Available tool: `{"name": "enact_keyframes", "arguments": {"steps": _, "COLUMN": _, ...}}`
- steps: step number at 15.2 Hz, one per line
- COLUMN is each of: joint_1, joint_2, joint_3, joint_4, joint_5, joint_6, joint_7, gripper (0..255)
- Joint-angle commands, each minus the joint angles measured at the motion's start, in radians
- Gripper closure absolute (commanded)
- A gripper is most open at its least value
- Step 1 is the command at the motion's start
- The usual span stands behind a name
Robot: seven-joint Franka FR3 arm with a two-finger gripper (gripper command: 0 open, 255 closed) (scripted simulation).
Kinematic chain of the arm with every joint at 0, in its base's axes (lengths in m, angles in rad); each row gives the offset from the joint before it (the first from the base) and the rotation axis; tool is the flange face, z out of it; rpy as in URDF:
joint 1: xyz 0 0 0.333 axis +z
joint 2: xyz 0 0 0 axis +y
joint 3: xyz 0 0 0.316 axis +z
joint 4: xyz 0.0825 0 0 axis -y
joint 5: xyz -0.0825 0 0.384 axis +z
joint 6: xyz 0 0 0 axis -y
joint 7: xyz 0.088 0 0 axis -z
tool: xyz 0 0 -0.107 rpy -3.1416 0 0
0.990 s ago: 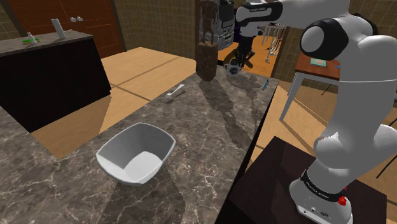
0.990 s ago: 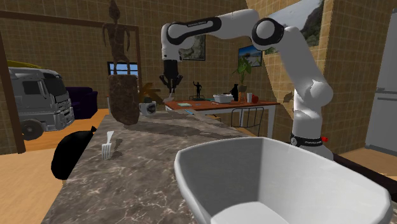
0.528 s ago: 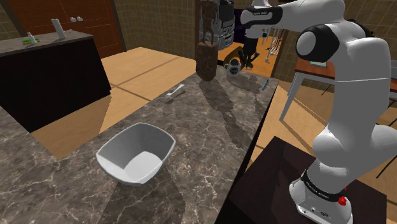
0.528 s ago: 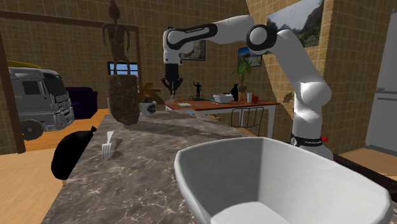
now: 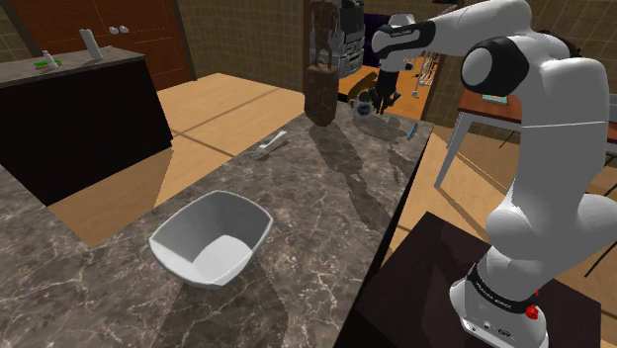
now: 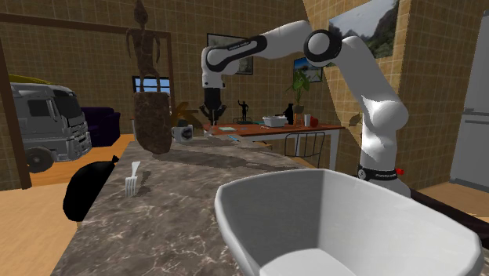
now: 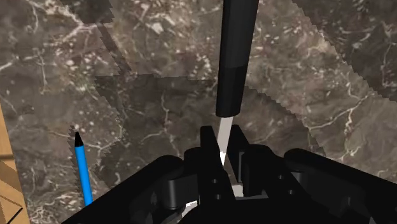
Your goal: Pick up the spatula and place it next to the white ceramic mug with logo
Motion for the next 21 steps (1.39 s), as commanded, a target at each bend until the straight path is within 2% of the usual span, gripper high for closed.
{"name": "enact_keyframes", "arguments": {"steps": 1, "joint_1": 0.0, "joint_2": 0.006, "joint_3": 0.0, "joint_4": -0.017, "joint_5": 0.0, "joint_6": 0.024, "joint_7": -0.001, "gripper": 255}}
{"name": "enact_keyframes", "arguments": {"steps": 14, "joint_1": 0.001, "joint_2": 0.05, "joint_3": 0.0, "joint_4": -0.131, "joint_5": 0.002, "joint_6": 0.181, "joint_7": -0.007, "gripper": 255}}
{"name": "enact_keyframes", "arguments": {"steps": 21, "joint_1": 0.001, "joint_2": 0.05, "joint_3": 0.0, "joint_4": -0.131, "joint_5": 0.002, "joint_6": 0.181, "joint_7": -0.007, "gripper": 255}}
